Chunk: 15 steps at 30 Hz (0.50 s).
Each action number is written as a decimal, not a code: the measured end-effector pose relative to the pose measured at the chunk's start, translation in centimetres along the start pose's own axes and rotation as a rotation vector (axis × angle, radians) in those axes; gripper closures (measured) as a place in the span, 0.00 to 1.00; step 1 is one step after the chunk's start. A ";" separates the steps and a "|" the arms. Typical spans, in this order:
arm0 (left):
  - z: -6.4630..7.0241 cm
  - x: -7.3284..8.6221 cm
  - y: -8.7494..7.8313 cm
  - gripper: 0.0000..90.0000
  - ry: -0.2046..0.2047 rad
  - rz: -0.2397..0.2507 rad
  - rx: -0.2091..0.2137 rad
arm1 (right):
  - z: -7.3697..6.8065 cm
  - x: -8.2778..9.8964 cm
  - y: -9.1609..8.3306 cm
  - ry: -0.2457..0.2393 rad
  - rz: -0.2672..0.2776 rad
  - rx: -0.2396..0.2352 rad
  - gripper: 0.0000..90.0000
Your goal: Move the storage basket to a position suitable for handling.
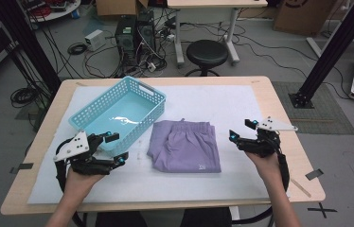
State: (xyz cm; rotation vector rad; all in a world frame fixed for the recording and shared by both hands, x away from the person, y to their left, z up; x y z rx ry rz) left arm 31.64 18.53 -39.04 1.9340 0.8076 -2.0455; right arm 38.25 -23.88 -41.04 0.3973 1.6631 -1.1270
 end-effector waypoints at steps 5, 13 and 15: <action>0.1 -0.1 -0.2 0.28 0.012 0.004 -0.009 | 0.4 0.1 -0.1 0.007 0.000 0.007 0.26; -0.2 -0.5 -1.3 0.28 0.023 0.016 -0.029 | 0.5 0.0 0.1 0.007 -0.003 0.009 0.27; -0.4 -0.6 -1.7 0.28 0.027 0.020 -0.041 | 0.5 0.0 0.2 0.006 -0.004 0.012 0.26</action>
Point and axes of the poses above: each handheld gripper's, and its own axes: y roughly forward along the jaws, x roughly out of its underside, z roughly to its right, the point moved 7 cm from there along y, roughly forward along the jaws, and after that the axes turned 4 degrees about -z, right-handed, at the moved point
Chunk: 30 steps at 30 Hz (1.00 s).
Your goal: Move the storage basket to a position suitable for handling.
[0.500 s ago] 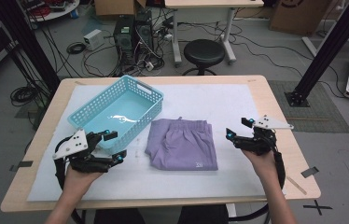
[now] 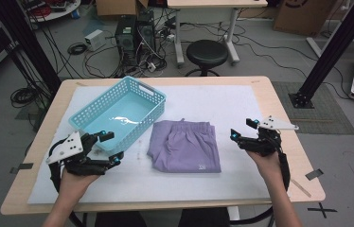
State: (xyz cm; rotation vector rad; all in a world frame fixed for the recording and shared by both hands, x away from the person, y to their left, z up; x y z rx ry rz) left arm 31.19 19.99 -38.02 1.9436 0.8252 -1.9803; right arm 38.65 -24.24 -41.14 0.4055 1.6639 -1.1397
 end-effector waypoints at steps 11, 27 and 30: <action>-2.9 0.6 -3.8 0.28 -0.021 0.011 -0.096 | 0.0 -0.2 0.2 -0.006 0.001 0.005 0.27; -7.6 6.6 -6.8 0.25 -0.168 -0.072 -0.237 | -0.2 -0.2 0.6 -0.011 -0.005 0.007 0.27; -7.9 7.5 -6.7 0.25 -0.178 -0.093 -0.244 | -0.2 -0.2 0.6 -0.011 -0.006 0.007 0.27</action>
Point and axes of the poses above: each handheld gripper's, and its own axes: y roughly forward along the jaws, x roughly out of its underside, z roughly to its right, the point moved 7 cm from there along y, roughly forward along the jaws, and after that the axes turned 4 degrees about -z, right-handed, at the moved point
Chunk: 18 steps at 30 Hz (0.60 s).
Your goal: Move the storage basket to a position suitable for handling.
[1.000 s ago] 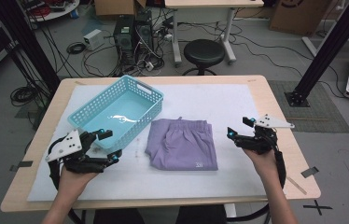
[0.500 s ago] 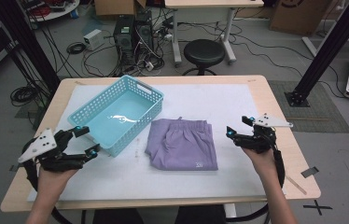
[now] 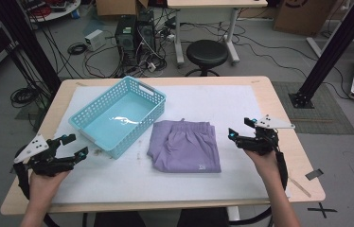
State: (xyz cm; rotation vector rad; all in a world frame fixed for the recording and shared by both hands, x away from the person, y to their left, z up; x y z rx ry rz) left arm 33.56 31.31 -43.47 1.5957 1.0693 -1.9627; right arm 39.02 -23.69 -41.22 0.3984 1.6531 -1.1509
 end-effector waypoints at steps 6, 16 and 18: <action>-0.7 1.2 0.9 0.25 0.014 -0.049 -0.020 | -0.2 0.0 0.3 0.001 -0.006 -0.009 0.26; -2.3 1.8 2.6 0.25 -0.013 -0.087 -0.076 | -1.3 -2.6 2.2 -0.017 0.013 -0.040 0.26; -2.2 1.7 2.8 0.25 0.002 -0.088 -0.082 | -1.8 -3.6 3.3 -0.022 0.005 -0.054 0.26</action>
Point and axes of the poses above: each handheld gripper's, and its own axes: y roughly forward along the jaws, x roughly out of its underside, z roughly to its right, the point moved 7 cm from there along y, roughly forward along the jaws, and after that the axes turned 4 degrees about -z, right-handed, at the moved point
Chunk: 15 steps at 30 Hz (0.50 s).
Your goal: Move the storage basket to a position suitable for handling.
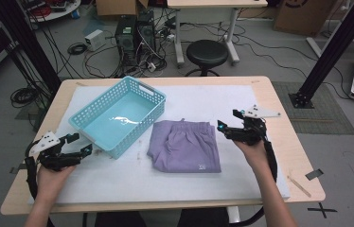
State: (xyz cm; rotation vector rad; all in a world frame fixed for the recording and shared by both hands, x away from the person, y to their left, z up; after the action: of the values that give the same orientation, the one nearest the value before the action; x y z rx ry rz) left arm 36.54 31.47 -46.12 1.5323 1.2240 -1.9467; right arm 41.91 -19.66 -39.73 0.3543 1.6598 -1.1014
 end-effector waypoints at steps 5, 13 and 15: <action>-0.1 0.0 0.0 0.25 0.015 -0.001 -0.003 | -1.4 -2.7 3.8 -0.014 -0.024 -0.028 0.28; -0.2 0.1 0.1 0.25 0.015 0.003 -0.008 | -3.8 -6.7 10.7 -0.014 -0.076 -0.089 0.31; -0.2 0.1 0.1 0.25 0.014 0.006 -0.003 | -4.3 -7.4 12.4 -0.017 -0.093 -0.099 0.31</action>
State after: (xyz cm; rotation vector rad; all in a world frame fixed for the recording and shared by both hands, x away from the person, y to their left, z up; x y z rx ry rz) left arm 36.70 31.59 -46.24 1.5491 1.2258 -1.9328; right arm 50.86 -7.51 -39.20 0.2053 1.7234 -1.0830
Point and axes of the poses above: each handheld gripper's, and its own axes: y roughly forward along the jaws, x roughly out of its underside, z roughly to its right, the point moved 7 cm from there along y, roughly forward along the jaws, and after that the axes turned 4 degrees about -z, right-handed, at the moved point
